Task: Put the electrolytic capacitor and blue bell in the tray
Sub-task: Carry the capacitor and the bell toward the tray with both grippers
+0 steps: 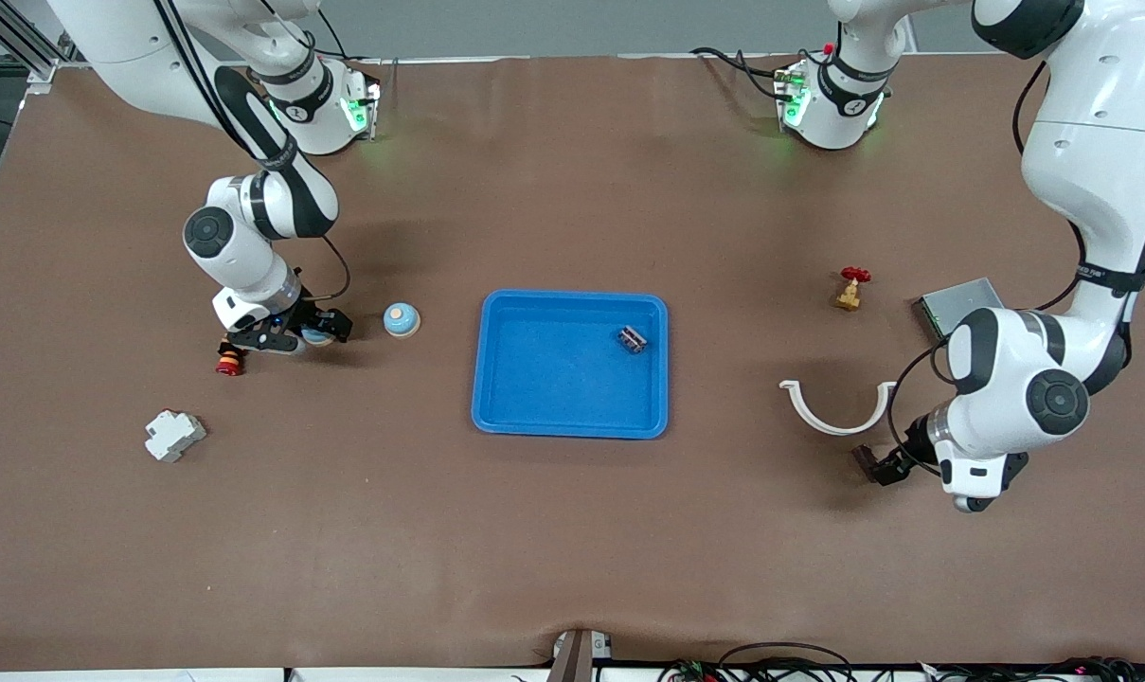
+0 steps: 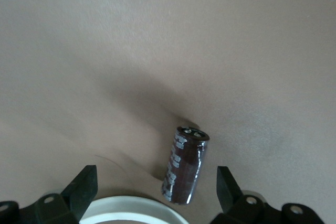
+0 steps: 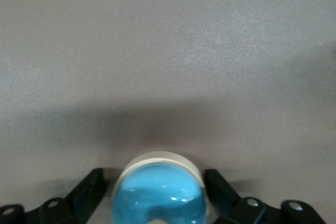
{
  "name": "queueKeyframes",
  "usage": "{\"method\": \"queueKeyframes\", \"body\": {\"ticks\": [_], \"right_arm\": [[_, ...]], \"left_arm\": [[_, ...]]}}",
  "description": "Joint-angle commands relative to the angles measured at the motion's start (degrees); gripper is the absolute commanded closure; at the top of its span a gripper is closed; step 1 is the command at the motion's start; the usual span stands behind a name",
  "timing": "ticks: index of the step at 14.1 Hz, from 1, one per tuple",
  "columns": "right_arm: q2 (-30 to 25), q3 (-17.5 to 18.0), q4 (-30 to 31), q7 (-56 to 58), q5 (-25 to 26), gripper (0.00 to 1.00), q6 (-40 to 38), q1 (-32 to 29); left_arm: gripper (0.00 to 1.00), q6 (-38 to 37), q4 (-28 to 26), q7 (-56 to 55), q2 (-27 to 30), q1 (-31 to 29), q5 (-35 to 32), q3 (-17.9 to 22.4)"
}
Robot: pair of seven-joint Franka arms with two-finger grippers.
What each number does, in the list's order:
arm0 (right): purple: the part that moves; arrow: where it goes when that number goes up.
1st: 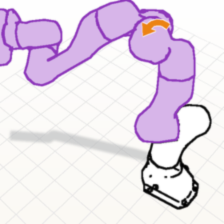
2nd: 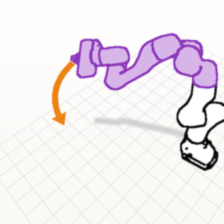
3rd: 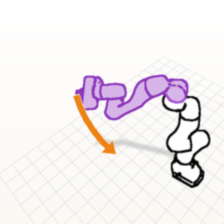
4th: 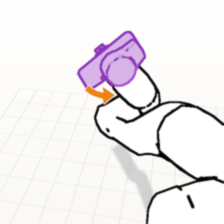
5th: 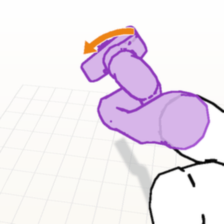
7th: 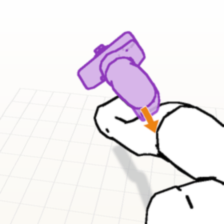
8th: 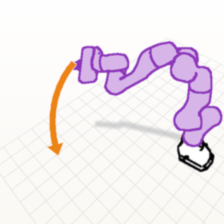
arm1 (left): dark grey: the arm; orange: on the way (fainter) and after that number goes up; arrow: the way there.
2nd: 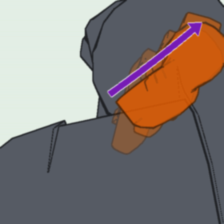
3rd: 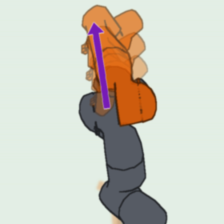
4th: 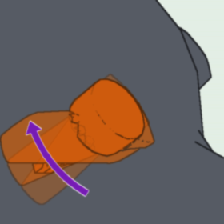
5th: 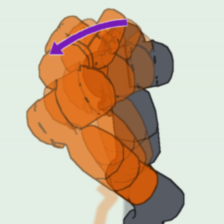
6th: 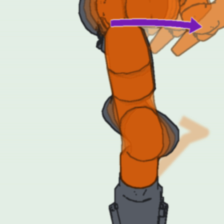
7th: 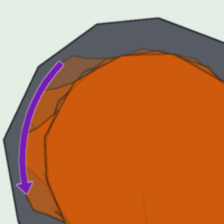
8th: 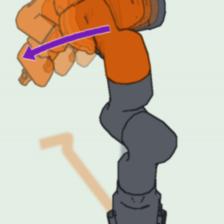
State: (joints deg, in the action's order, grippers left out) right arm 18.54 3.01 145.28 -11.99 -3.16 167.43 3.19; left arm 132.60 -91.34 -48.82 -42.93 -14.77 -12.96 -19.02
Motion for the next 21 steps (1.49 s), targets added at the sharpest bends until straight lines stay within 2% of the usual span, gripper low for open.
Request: {"method": "queueKeyframes", "body": {"ticks": [1,2,4,5,9,11,13,14,15,16,19,21], "right_arm": [[1.1,-0.2,0.5,-0.1,-0.3,1.00,-0.2,0.2],[1.0,-0.2,0.4,-0.2,-0.3,1.00,-0.2,0.2],[0.0,-0.1,-0.1,-0.2,-0.3,1.00,-0.8,0.3],[-1.5,-0.1,-1.0,-0.3,-0.4,1.00,-3.8,0.3],[-6.8,0.9,-10.0,-9.7,-0.4,1.00,-26.5,2.5],[-7.0,1.2,-13.3,-15.8,-0.6,1.00,-30.7,5.4],[-6.7,1.3,-16.4,-21.4,-3.2,1.00,-32.2,8.9],[-6.3,1.2,-18.9,-23.5,-4.6,1.00,-33.0,10.8],[-5.6,1.2,-22.2,-25.7,-5.0,1.00,-34.3,12.3],[-4.5,1.1,-25.8,-27.1,-4.9,1.00,-36.1,13.9],[3.2,1.2,-39.8,-29.8,-5.1,1.00,-42.0,18.3],[9.4,1.1,-47.9,-33.3,-5.0,1.00,-42.5,22.1]], "left_arm": [[0.00,0.4,1.2,-2.8,-0.7,1.7,-1.1,0.8],[0.00,0.4,2.1,-3.9,-1.4,3.4,-1.1,2.0],[0.00,0.4,4.1,-5.5,-3.0,9.5,-1.0,7.0],[0.00,0.4,4.2,-5.7,-3.1,11.8,-0.9,9.5],[0.00,0.5,4.1,-4.8,-3.7,11.6,-0.9,10.1],[0.00,0.5,4.2,-4.4,-3.7,10.7,-1.0,10.2],[0.00,0.5,4.2,-3.5,-3.7,9.9,-0.8,10.2],[0.07,0.5,4.2,-3.4,-3.7,9.9,-0.7,10.2],[0.18,0.5,4.2,-3.4,-3.7,9.9,-0.6,10.2],[0.20,0.5,4.2,-3.5,-3.6,9.9,-0.5,10.2],[0.20,0.5,4.2,-4.5,-3.5,11.2,-0.4,10.2],[0.20,0.5,4.2,-4.6,-3.5,11.2,-0.3,10.2]]}}
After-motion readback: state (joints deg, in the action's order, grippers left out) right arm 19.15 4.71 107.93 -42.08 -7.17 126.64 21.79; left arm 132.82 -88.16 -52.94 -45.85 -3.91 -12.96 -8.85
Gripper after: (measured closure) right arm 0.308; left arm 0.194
